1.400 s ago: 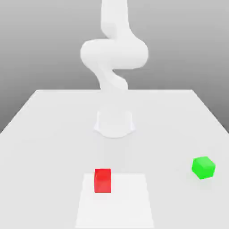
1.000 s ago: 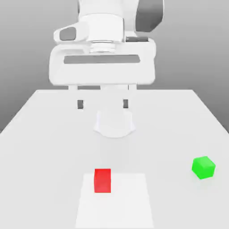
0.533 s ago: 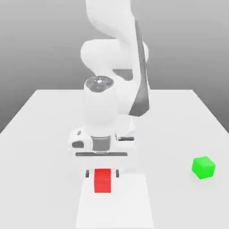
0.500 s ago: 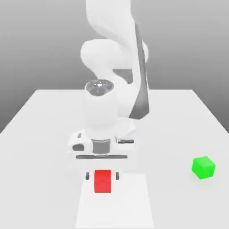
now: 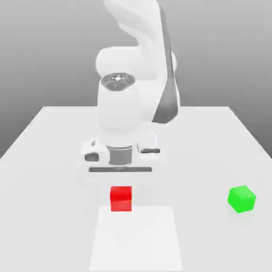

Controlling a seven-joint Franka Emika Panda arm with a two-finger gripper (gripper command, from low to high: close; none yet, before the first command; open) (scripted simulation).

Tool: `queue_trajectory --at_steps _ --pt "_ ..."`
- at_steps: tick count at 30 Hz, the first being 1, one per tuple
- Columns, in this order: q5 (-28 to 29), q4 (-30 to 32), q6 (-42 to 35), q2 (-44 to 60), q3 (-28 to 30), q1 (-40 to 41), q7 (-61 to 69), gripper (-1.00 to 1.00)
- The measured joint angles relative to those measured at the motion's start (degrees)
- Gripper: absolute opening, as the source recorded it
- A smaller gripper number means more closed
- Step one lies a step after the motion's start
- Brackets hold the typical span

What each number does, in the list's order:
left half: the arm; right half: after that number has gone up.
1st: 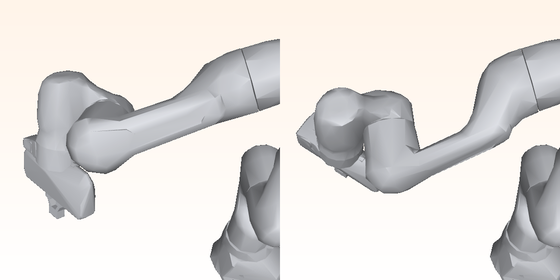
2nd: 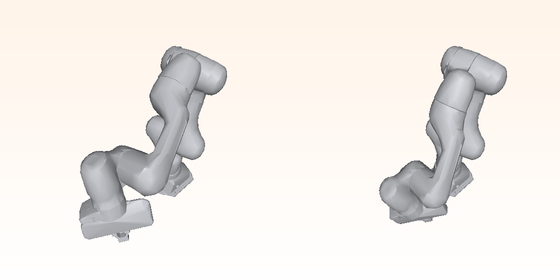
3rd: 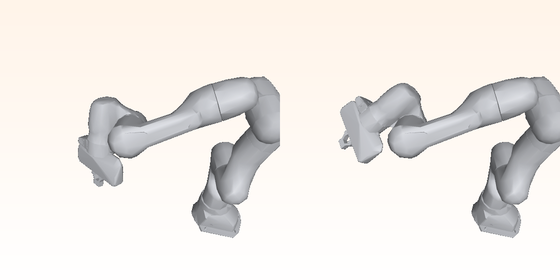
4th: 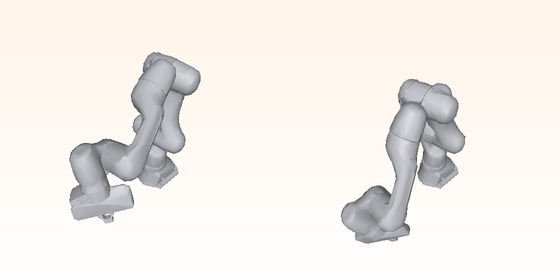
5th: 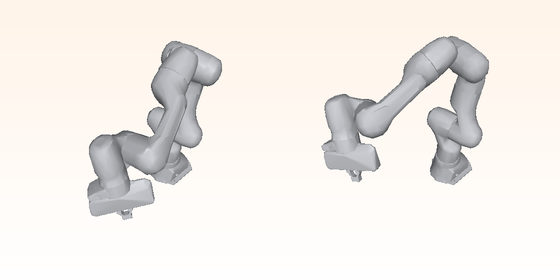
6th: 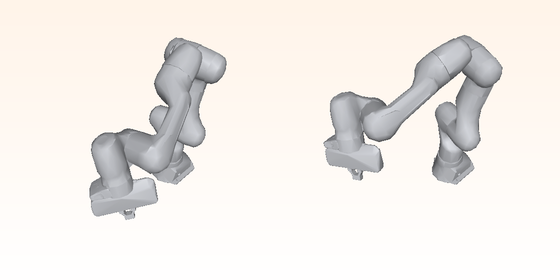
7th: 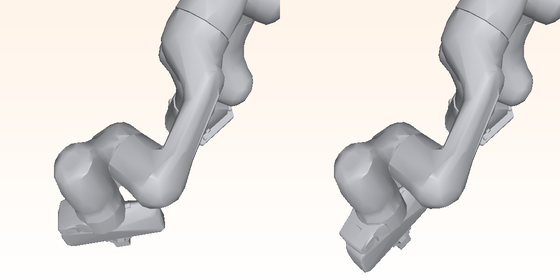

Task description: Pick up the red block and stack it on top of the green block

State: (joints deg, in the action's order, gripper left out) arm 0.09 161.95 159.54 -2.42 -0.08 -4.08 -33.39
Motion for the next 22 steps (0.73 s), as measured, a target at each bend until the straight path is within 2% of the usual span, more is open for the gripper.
queue_trajectory --at_steps 12,18,19,22 --pt "-1.37 -6.84 -7.29 -0.43 -11.93 -28.96 29.22 -1.00" --pt "4.06 -7.99 1.43 9.65 -10.44 -31.19 28.14 -1.00" --pt "4.97 -8.06 2.78 11.11 -9.92 -31.51 27.49 1.00" --pt "4.97 -8.06 2.78 11.11 -9.92 -31.51 27.49 1.00"
